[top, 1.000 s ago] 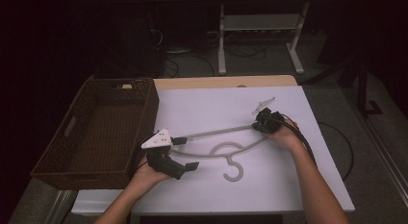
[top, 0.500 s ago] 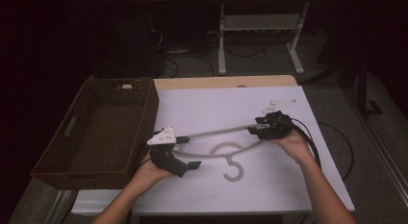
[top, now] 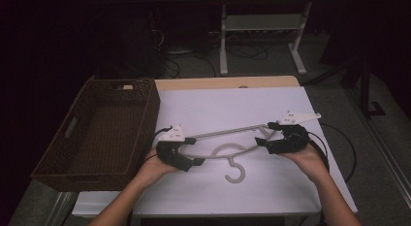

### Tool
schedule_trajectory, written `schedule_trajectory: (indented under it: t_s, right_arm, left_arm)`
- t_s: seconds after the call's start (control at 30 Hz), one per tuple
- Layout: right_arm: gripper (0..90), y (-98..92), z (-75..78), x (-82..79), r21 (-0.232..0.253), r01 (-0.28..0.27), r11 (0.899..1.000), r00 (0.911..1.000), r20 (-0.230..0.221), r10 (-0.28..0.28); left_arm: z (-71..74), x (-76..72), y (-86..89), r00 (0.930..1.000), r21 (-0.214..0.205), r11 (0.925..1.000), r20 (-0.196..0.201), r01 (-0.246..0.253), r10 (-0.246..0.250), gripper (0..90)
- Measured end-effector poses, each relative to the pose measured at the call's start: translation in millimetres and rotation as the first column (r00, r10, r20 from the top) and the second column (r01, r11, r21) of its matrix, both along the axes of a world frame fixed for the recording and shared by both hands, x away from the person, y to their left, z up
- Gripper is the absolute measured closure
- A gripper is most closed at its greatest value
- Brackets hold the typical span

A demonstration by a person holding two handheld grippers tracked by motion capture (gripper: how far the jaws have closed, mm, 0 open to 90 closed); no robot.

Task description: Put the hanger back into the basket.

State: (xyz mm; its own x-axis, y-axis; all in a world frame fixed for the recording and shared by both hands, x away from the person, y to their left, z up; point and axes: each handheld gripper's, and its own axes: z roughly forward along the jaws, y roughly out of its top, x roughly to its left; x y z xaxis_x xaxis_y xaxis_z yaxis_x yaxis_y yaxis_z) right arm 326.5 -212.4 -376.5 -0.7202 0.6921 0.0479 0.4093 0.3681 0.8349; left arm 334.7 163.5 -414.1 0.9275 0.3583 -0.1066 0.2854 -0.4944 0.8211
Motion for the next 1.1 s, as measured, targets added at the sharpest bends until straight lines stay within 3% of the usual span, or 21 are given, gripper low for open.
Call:
schedule_trajectory:
  t_s: [0.23, 0.4, 0.43, 0.63, 0.87, 1.1]
  right_arm:
    - [22.8, -0.4, -1.7, -1.4, 0.0, -0.011, 1.0, 0.9999, 0.0, 0.011]
    - [22.6, -0.3, -2.4, -0.9, -0.001, -0.01, 1.0, 1.0, 0.0, 0.01]
    - [22.6, -0.2, -2.4, -0.9, 0.0, -0.011, 1.0, 0.9999, -0.001, 0.011]
    - [27.7, 0.8, -5.4, -1.2, -0.021, -0.018, 1.0, 0.9998, -0.014, 0.017]
    - [33.9, 3.7, -10.6, -0.6, -0.032, -0.023, 0.999, 0.9993, -0.032, 0.022]
    - [34.8, 2.2, -10.8, 0.3, -0.031, -0.021, 0.999, 0.9996, -0.02, 0.021]
  left_arm:
    - [-6.8, 9.2, -10.2, 0.9981, 0.077, 0.9952, -0.004, 0.061, -0.061, 41.6]
    - [-12.5, 16.7, -16.3, 0.9962, 0.133, 0.9874, -0.004, 0.086, -0.087, 48.9]
    - [-13.7, 17.4, -17.4, 0.9961, 0.127, 0.988, -0.012, 0.088, -0.087, 50.5]
    - [-17.0, 19.4, -20.6, 0.9953, 0.137, 0.9859, -0.015, 0.096, -0.095, 51.1]
    - [-21.7, 19.4, -25.2, 0.9933, 0.187, 0.9757, -0.006, 0.114, -0.115, 50.5]
    - [-28.9, 21.3, -28.1, 0.9908, 0.214, 0.9674, -0.031, 0.135, -0.132, 58.9]
